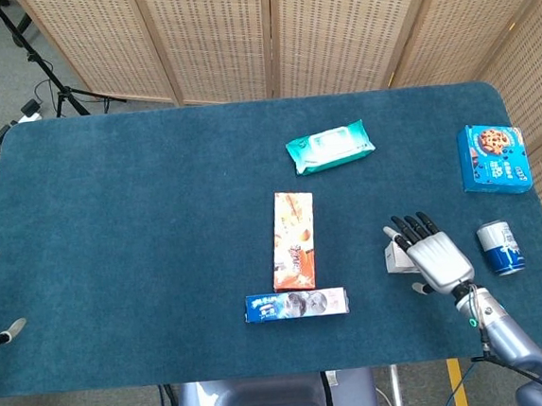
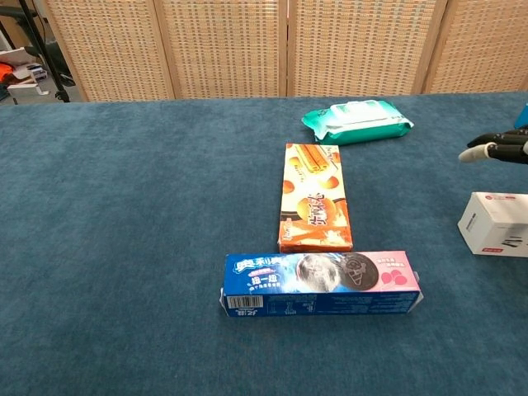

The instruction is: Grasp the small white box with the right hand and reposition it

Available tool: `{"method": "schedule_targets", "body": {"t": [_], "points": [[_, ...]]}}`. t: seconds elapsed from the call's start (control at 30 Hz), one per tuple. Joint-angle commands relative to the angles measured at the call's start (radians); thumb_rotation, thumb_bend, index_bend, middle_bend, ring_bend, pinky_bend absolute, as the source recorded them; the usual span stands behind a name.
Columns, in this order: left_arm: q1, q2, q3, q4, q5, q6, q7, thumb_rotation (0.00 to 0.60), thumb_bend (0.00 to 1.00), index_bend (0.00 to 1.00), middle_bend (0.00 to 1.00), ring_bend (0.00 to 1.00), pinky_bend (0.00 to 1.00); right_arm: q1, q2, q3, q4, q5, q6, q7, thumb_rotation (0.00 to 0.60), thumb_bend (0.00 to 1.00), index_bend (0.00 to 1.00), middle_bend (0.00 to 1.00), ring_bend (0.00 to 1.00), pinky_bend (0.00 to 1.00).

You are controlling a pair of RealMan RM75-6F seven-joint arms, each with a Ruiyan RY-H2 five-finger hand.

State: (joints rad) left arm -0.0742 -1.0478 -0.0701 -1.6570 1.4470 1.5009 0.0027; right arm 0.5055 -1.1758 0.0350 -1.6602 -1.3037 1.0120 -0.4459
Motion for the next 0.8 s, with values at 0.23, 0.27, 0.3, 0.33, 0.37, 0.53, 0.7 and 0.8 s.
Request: {"method": "schedule_targets", "body": {"t": [0.23, 0.27, 0.3, 0.33, 0.37, 0.53, 0.7, 0.8], "points": [[0.0, 0.006, -0.002, 0.004, -0.006, -0.006, -0.018, 0.6, 0.0, 0.0, 0.0, 0.0, 0.0, 0.088, -0.123, 0.066, -0.056, 0.351, -0.024, -0.282, 0.6, 0.0, 0.12, 0.15, 0.0, 0.0], [0.0, 0.007, -0.002, 0.004, -0.006, -0.006, -0.02, 0.6, 0.0, 0.0, 0.0, 0.0, 0.0, 0.093, -0.13, 0.066, -0.054, 0.368, -0.021, -0.293, 0.6, 0.0, 0.13, 0.16, 0.0, 0.0], [0.001, 0.007, -0.002, 0.004, -0.006, -0.005, -0.021, 0.6, 0.0, 0.0, 0.0, 0.0, 0.0, 0.098, -0.137, 0.066, -0.052, 0.383, -0.018, -0.301, 0.6, 0.0, 0.14, 0.17, 0.0, 0.0], [0.001, 0.008, -0.002, 0.004, -0.006, -0.005, -0.022, 0.6, 0.0, 0.0, 0.0, 0.0, 0.0, 0.102, -0.145, 0.066, -0.049, 0.396, -0.015, -0.307, 0.6, 0.0, 0.16, 0.19, 0.0, 0.0], [0.001, 0.009, -0.002, 0.004, -0.006, -0.006, -0.024, 0.6, 0.0, 0.0, 0.0, 0.0, 0.0, 0.106, -0.153, 0.067, -0.044, 0.406, -0.011, -0.312, 0.6, 0.0, 0.18, 0.21, 0.01, 0.0], [0.001, 0.01, -0.002, 0.005, -0.007, -0.007, -0.028, 0.6, 0.0, 0.0, 0.0, 0.0, 0.0, 0.122, -0.187, 0.06, -0.013, 0.419, 0.018, -0.338, 0.6, 0.0, 0.24, 0.27, 0.06, 0.0], [0.001, 0.01, -0.004, 0.006, -0.009, -0.007, -0.029, 0.6, 0.0, 0.0, 0.0, 0.0, 0.0, 0.131, -0.222, 0.036, 0.043, 0.399, 0.056, -0.385, 0.6, 0.05, 0.31, 0.34, 0.14, 0.0], [0.001, 0.01, -0.003, 0.007, -0.009, -0.008, -0.028, 0.6, 0.0, 0.0, 0.0, 0.0, 0.0, 0.137, -0.234, 0.025, 0.063, 0.405, 0.066, -0.417, 0.6, 0.1, 0.34, 0.36, 0.18, 0.0]]}}
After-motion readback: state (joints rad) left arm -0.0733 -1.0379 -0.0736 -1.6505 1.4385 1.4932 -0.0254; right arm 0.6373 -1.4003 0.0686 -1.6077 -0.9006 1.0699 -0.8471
